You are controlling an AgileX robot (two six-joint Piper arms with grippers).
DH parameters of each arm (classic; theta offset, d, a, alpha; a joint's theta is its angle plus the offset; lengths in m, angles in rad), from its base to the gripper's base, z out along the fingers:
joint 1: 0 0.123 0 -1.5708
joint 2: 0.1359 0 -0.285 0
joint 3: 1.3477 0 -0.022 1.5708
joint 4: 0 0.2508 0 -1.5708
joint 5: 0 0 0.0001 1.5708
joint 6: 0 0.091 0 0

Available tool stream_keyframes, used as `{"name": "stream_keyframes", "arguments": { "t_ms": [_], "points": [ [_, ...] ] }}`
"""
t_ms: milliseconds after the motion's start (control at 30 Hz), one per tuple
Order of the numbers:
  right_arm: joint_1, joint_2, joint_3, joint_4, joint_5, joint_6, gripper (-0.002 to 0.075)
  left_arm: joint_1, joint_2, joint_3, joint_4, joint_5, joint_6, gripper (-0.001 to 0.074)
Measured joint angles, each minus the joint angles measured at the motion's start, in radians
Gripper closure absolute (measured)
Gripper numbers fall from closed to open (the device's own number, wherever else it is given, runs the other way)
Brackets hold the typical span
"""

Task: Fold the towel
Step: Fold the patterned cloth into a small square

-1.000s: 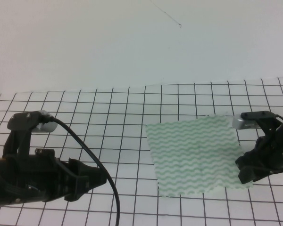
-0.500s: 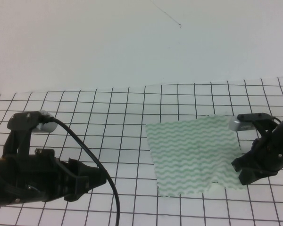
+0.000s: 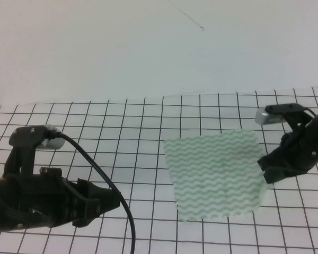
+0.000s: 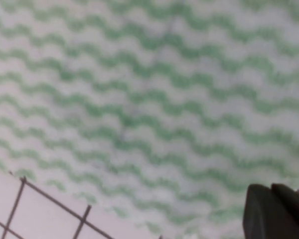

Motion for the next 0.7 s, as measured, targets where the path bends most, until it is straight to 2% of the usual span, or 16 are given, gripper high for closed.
{"name": "stream_keyframes", "arguments": {
  "t_ms": [700],
  "points": [
    [0.0, 0.118, -0.157, 0.026, -0.152, -0.003, 0.0727, 0.0, -0.002, 0.0, 0.019, 0.021, 0.003, 0.0425]
  ]
}}
